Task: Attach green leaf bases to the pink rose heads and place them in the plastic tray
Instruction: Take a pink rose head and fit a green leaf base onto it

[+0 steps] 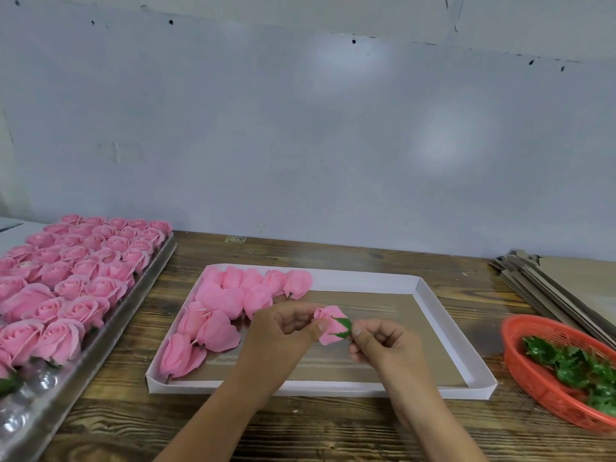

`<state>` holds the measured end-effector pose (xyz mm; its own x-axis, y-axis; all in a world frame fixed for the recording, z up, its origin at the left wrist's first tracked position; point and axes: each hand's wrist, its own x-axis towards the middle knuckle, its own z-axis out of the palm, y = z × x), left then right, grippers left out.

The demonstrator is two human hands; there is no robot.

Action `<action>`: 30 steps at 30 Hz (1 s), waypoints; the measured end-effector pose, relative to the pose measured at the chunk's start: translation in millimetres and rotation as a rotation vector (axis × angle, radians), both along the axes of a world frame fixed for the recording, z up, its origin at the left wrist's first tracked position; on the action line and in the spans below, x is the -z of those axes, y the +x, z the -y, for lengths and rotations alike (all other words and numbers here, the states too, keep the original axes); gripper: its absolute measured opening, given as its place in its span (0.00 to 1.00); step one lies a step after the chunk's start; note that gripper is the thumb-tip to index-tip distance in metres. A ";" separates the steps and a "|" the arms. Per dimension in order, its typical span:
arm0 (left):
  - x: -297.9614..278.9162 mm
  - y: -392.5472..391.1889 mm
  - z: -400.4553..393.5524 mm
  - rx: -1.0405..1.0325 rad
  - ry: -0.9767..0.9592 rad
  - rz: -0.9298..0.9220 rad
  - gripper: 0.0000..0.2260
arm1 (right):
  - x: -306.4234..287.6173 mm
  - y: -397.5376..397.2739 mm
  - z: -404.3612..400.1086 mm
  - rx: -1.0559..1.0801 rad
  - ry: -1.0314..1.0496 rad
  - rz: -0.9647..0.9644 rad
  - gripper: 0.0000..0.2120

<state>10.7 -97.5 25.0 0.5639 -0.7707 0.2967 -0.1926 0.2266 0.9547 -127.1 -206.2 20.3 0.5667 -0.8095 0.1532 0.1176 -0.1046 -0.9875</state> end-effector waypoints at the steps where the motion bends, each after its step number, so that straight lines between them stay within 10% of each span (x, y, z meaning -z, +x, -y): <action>1: -0.2 0.1 -0.1 0.004 0.003 0.004 0.11 | 0.0 -0.1 0.2 -0.003 -0.002 0.001 0.06; 18: -0.5 -11.0 2.6 0.061 -0.027 -0.159 0.29 | -4.2 6.1 -10.4 -0.155 0.333 0.298 0.10; 30: 5.2 -8.9 5.3 -0.049 -0.114 -0.050 0.27 | -4.0 5.3 -15.6 -0.217 0.273 0.101 0.12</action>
